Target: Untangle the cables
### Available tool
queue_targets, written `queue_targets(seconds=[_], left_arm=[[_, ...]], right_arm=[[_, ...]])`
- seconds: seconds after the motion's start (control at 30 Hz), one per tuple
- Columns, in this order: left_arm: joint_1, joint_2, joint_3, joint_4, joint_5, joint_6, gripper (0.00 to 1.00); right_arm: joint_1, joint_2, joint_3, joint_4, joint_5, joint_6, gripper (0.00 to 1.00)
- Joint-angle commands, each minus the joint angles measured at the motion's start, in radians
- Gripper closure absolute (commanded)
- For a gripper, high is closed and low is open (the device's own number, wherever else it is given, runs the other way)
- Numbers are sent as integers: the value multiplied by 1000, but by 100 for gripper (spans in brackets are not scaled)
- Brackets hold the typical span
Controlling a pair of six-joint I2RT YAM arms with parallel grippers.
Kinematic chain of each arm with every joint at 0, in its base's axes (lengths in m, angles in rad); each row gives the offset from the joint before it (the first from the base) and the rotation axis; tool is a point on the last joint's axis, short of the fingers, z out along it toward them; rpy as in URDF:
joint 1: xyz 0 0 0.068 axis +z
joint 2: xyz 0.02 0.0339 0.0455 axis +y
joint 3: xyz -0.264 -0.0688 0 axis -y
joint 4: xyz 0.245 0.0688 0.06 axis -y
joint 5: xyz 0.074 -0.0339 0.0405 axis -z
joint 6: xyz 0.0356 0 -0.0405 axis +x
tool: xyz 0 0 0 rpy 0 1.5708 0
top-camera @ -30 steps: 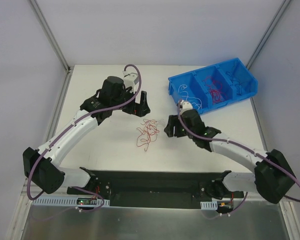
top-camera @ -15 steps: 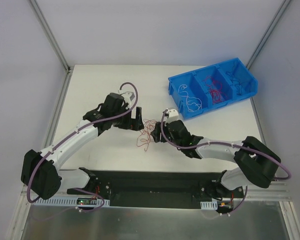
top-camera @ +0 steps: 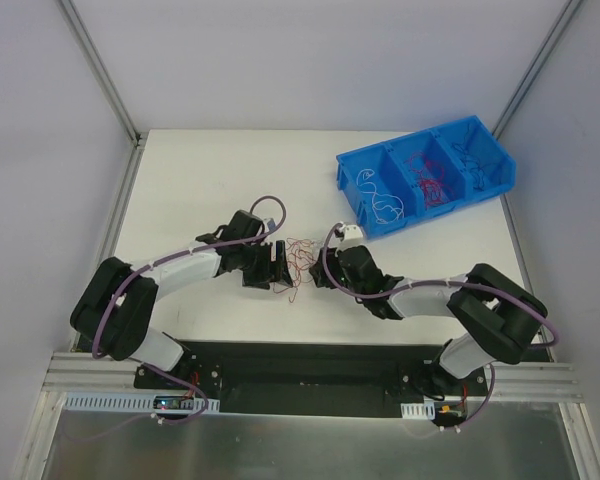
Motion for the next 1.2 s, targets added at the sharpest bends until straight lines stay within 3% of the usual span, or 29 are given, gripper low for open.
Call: queue_targets(seconds=[0.0,0.23,0.47,0.63,0.77,0.83,0.9,1.07,1.17], left_arm=[[7,-2,-76,116,85,-56,31],[2,42,-71,161,71,-33,51],[0,13,-96,139,41,2,100],[0,-154,-77,-2,13,17,100],[0,-321,7,-178,-57,48,100],[0,-401,88,-273,-137,80,100],[0,-487,178,-364,-238,115,100],[0,-640,482,-461,-554,198,100],[0,-657,668,-430,-625,238,100]], right_arm=[[-36,-37,-24,74,-56,10,47],[-36,11,-4,123,-113,1,46],[-35,81,71,50,-44,24,39],[-33,162,180,-79,105,33,41],[-35,219,253,-151,168,59,60],[-33,227,252,-167,188,97,74],[-35,228,247,-193,212,123,81],[-38,229,266,-306,290,171,82],[-40,230,270,-320,284,166,82]])
